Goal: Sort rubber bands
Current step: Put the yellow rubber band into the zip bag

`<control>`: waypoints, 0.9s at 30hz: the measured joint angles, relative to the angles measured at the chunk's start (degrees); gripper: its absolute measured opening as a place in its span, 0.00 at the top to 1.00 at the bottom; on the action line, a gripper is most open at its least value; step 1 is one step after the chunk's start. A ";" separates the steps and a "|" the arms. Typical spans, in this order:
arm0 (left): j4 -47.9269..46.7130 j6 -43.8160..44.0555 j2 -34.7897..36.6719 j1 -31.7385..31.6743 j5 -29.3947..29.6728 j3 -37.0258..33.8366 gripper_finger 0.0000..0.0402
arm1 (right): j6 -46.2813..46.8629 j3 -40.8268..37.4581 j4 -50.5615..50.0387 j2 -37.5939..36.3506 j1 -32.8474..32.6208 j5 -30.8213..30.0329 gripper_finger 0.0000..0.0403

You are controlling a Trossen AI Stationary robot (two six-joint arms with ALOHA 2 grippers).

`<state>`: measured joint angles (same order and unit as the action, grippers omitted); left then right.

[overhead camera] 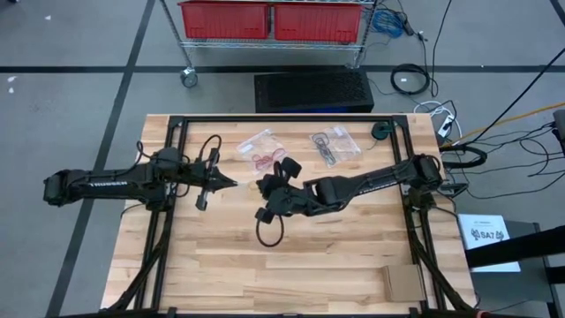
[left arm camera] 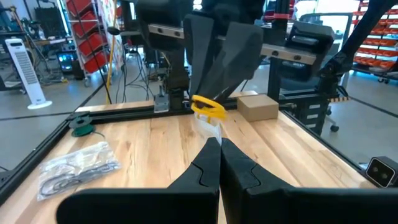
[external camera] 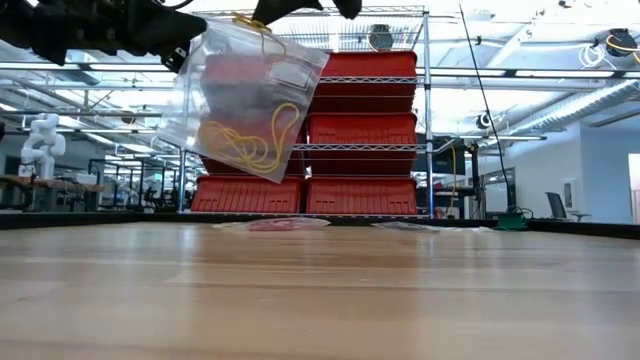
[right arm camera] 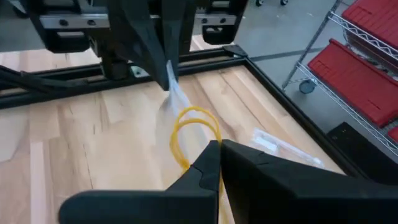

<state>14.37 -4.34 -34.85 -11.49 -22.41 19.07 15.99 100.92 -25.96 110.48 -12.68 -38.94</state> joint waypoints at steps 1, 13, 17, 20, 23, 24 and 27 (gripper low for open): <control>0.00 0.01 0.00 0.00 -0.02 0.00 1.00 | 0.07 0.01 -0.01 0.00 0.12 0.07 1.00; 0.26 0.60 -0.02 0.00 -0.11 0.00 1.00 | 2.05 -0.01 -0.29 0.00 -0.23 5.14 1.00; 0.24 0.62 0.00 0.00 -0.15 0.02 1.00 | 3.45 0.01 -0.48 0.07 -0.15 6.96 1.00; 0.22 0.62 -0.02 0.00 -0.09 0.02 1.00 | 4.51 -0.02 -0.48 0.20 -0.13 9.04 1.00; 0.20 0.62 -0.01 0.00 -0.08 0.02 1.00 | 5.75 0.01 -0.36 0.44 -0.14 10.49 1.00; 0.20 0.64 -0.01 0.00 -0.06 0.02 1.00 | 6.01 -0.02 -0.28 0.52 -0.12 10.80 1.00; 0.13 0.66 -0.02 0.00 -0.04 0.02 1.00 | 7.24 -0.02 -0.21 1.08 0.18 11.82 1.00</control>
<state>14.50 -3.69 -34.87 -11.49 -22.46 19.09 23.23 100.90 -26.16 111.56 -12.49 -27.12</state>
